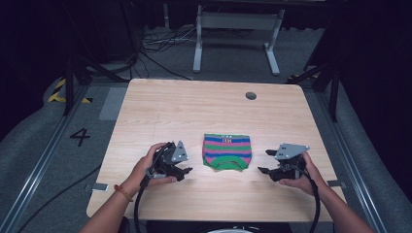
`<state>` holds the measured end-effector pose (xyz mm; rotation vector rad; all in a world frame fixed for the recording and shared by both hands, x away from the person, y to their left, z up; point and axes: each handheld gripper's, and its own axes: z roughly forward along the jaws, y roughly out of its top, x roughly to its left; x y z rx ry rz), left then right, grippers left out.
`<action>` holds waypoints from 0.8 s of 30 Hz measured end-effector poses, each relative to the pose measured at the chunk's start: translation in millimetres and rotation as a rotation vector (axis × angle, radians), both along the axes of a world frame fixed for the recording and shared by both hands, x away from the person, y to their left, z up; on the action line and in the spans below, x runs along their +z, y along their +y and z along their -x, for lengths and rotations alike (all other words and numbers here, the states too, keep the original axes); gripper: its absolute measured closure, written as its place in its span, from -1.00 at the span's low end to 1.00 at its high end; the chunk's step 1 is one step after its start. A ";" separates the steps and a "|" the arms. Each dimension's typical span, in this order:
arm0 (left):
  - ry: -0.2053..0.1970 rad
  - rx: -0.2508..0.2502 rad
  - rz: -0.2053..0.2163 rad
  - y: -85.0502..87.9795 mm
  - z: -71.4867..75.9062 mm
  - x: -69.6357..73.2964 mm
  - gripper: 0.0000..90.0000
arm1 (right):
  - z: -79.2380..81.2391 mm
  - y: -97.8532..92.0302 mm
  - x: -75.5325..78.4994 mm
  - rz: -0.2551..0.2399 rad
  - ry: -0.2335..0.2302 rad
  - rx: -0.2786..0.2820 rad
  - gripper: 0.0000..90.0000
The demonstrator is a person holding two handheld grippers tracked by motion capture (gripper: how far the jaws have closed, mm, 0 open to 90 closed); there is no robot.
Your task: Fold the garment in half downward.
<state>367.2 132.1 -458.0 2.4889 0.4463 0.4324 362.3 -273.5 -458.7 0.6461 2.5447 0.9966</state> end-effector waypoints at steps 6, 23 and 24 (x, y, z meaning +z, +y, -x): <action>0.002 0.041 -0.039 18.7 6.2 -8.1 -0.47 | 8.9 -17.6 -2.5 0.029 0.001 -0.039 -0.37; 0.077 0.092 -0.030 64.3 8.9 -12.1 -0.57 | 29.4 -78.6 -20.2 0.011 0.011 -0.181 -0.53; 0.069 0.101 -0.040 68.0 9.0 -10.3 -0.56 | 30.8 -82.8 -20.8 0.013 0.006 -0.189 -0.54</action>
